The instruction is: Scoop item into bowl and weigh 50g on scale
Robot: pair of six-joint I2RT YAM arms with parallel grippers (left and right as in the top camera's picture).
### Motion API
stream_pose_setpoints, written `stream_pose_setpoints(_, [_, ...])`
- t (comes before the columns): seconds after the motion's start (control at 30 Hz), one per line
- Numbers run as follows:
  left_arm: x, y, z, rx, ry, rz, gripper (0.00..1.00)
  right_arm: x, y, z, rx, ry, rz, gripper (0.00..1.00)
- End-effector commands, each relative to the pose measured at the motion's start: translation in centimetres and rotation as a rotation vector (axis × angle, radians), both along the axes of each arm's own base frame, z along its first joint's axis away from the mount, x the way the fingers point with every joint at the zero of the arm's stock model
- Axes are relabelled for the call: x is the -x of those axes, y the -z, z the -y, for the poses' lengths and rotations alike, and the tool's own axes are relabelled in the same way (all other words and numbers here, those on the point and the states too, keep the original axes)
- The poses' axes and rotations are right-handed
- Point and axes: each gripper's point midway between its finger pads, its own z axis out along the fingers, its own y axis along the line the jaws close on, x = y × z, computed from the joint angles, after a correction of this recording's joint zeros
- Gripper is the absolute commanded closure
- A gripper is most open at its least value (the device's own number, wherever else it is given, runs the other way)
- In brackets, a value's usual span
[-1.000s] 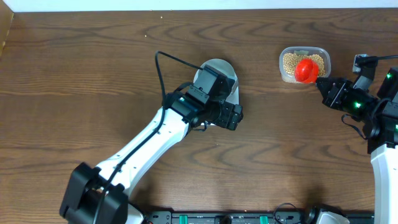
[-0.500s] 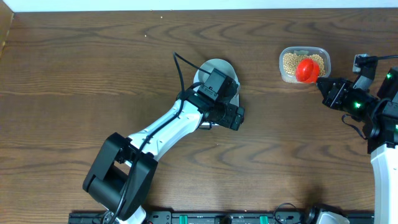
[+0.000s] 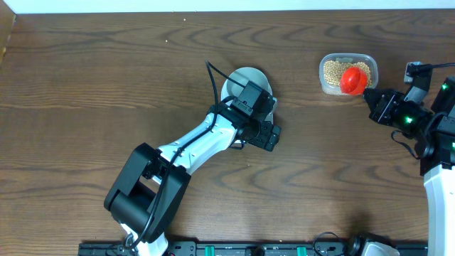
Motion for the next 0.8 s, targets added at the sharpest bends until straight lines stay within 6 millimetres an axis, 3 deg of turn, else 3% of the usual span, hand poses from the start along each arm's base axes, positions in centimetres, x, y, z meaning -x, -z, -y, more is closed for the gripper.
stream_pose_setpoints(0.0, [-0.1,0.6,-0.2,-0.019,0.008,0.013,0.14,-0.2,-0.6,0.3,0.02,-0.004,0.023,0.99])
stream_pose_setpoints(0.77, [-0.4,2.1,-0.2,-0.044,0.002,0.01,0.14,-0.1,-0.5,0.3,0.021,-0.006,0.022,0.99])
